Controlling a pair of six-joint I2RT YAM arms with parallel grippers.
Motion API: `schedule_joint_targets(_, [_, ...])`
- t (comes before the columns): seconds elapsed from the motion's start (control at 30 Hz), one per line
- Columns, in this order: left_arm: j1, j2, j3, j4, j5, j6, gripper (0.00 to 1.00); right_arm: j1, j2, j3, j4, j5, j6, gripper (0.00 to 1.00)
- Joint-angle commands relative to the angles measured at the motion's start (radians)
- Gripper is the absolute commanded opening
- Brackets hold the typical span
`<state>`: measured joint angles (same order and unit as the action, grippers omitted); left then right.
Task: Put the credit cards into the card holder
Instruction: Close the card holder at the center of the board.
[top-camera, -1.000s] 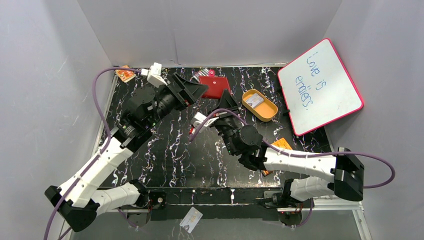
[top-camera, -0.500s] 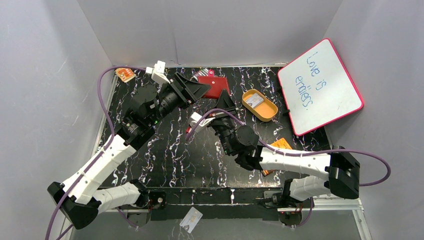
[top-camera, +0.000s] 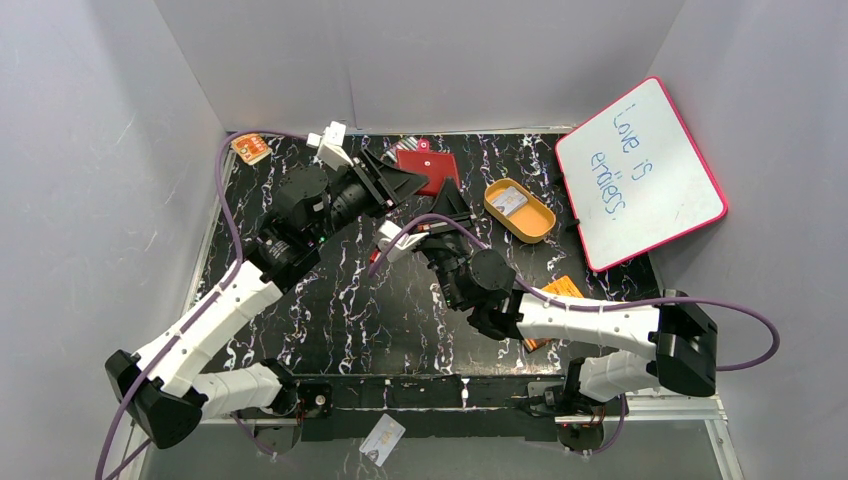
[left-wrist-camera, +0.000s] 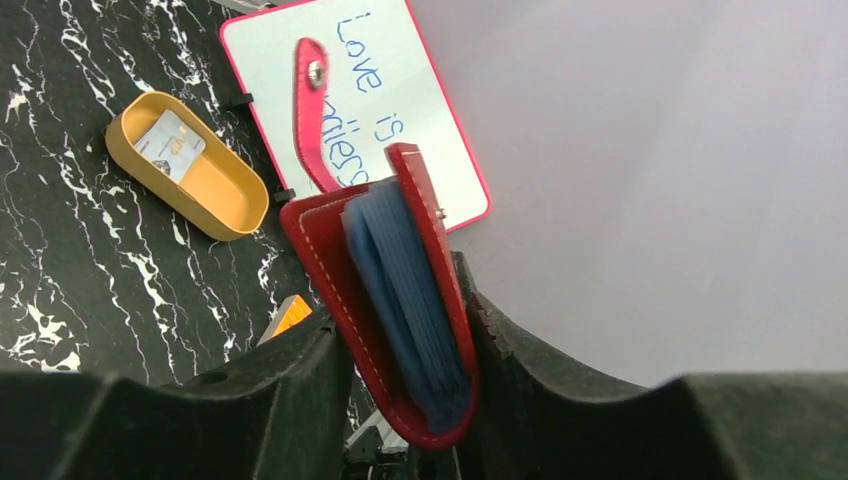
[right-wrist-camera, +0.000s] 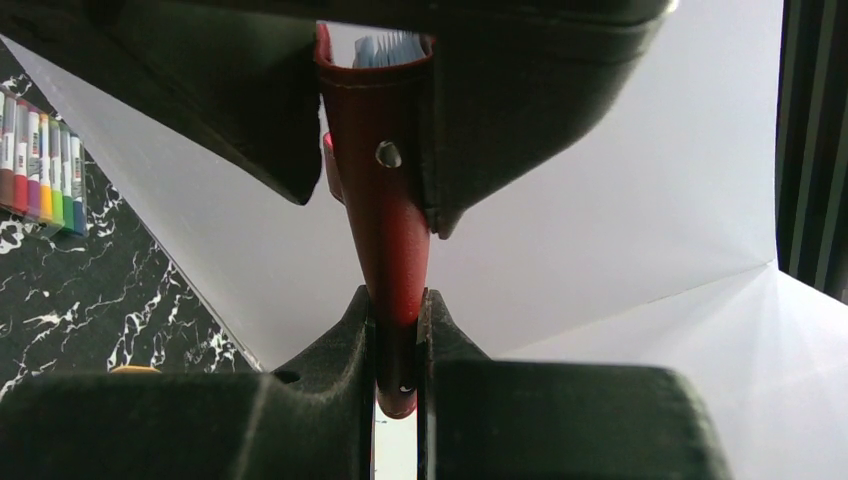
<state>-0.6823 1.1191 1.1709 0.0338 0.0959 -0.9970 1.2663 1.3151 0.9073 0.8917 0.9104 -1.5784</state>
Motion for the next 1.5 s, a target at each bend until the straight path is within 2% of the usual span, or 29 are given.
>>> schedule_joint_targets(0.0, [0.005,-0.01,-0.002,0.047,0.018,0.002,0.36,0.01,-0.013,0.053,0.099,0.007,-0.005,0.0])
schedule_joint_targets(0.07, [0.005,-0.01,-0.001,0.052,0.016,0.004,0.26,0.011,-0.012,0.051,0.1,0.012,-0.003,0.0])
schedule_joint_targets(0.17, [0.006,-0.024,-0.018,0.067,-0.008,0.003,0.02,0.02,-0.011,0.051,0.1,0.024,-0.001,0.0])
schedule_joint_targets(0.2, [0.005,-0.035,-0.023,0.062,-0.034,-0.001,0.0,0.024,-0.011,0.052,0.09,0.038,0.006,0.0])
schedule_joint_targets(0.23, [0.004,-0.047,-0.034,0.061,-0.054,-0.001,0.0,0.029,-0.013,0.059,0.056,0.056,0.032,0.05])
schedule_joint_targets(0.27, [0.004,-0.061,-0.038,0.053,-0.079,-0.001,0.0,0.031,-0.019,0.074,-0.036,0.08,0.09,0.24])
schedule_joint_targets(0.33, [0.005,-0.09,-0.047,0.024,-0.147,0.023,0.0,0.041,-0.049,0.122,-0.384,0.072,0.308,0.52])
schedule_joint_targets(0.37, [0.005,-0.105,-0.047,0.005,-0.178,0.045,0.0,0.043,-0.063,0.161,-0.603,0.04,0.478,0.61])
schedule_joint_targets(0.4, [0.005,-0.117,-0.049,-0.022,-0.218,0.076,0.0,0.044,-0.072,0.183,-0.747,0.004,0.606,0.65])
schedule_joint_targets(0.43, [0.006,-0.129,-0.055,-0.055,-0.275,0.112,0.0,0.044,-0.083,0.181,-0.848,-0.05,0.709,0.76])
schedule_joint_targets(0.5, [0.005,-0.148,-0.056,-0.122,-0.35,0.144,0.0,0.043,-0.089,0.201,-1.013,-0.133,0.852,0.82])
schedule_joint_targets(0.53, [0.006,-0.181,-0.047,-0.171,-0.408,0.191,0.0,0.044,-0.107,0.22,-1.125,-0.244,0.979,0.83])
schedule_joint_targets(0.6, [0.005,-0.218,-0.04,-0.22,-0.453,0.237,0.0,0.04,-0.128,0.238,-1.186,-0.34,1.095,0.89])
schedule_joint_targets(0.67, [0.005,-0.246,-0.026,-0.262,-0.451,0.29,0.0,-0.014,-0.148,0.266,-1.217,-0.477,1.205,0.9])
schedule_joint_targets(0.8, [0.005,-0.315,-0.013,-0.338,-0.298,0.407,0.0,-0.302,-0.209,0.301,-1.184,-0.931,1.466,0.9])
schedule_joint_targets(0.9, [0.006,-0.373,-0.025,-0.369,-0.131,0.465,0.0,-0.536,-0.246,0.281,-1.102,-1.324,1.66,0.9])
schedule_joint_targets(0.97, [0.006,-0.406,-0.03,-0.375,-0.004,0.485,0.0,-0.646,-0.251,0.241,-0.99,-1.553,1.813,0.9])
schedule_joint_targets(1.03, [0.005,-0.43,-0.029,-0.372,0.105,0.504,0.0,-0.69,-0.257,0.182,-0.824,-1.695,1.974,0.9])
schedule_joint_targets(1.17, [0.006,-0.449,-0.016,-0.349,0.25,0.522,0.0,-0.705,-0.236,0.079,-0.44,-1.877,2.309,0.92])
schedule_joint_targets(1.27, [0.005,-0.442,-0.008,-0.318,0.323,0.522,0.0,-0.705,-0.21,0.031,-0.185,-1.92,2.525,0.93])
schedule_joint_targets(1.33, [0.005,-0.428,-0.001,-0.3,0.35,0.517,0.0,-0.705,-0.196,0.032,-0.131,-1.935,2.583,0.93])
schedule_joint_targets(1.47, [0.005,-0.401,0.001,-0.252,0.384,0.514,0.0,-0.696,-0.179,0.051,-0.15,-1.94,2.594,0.89])
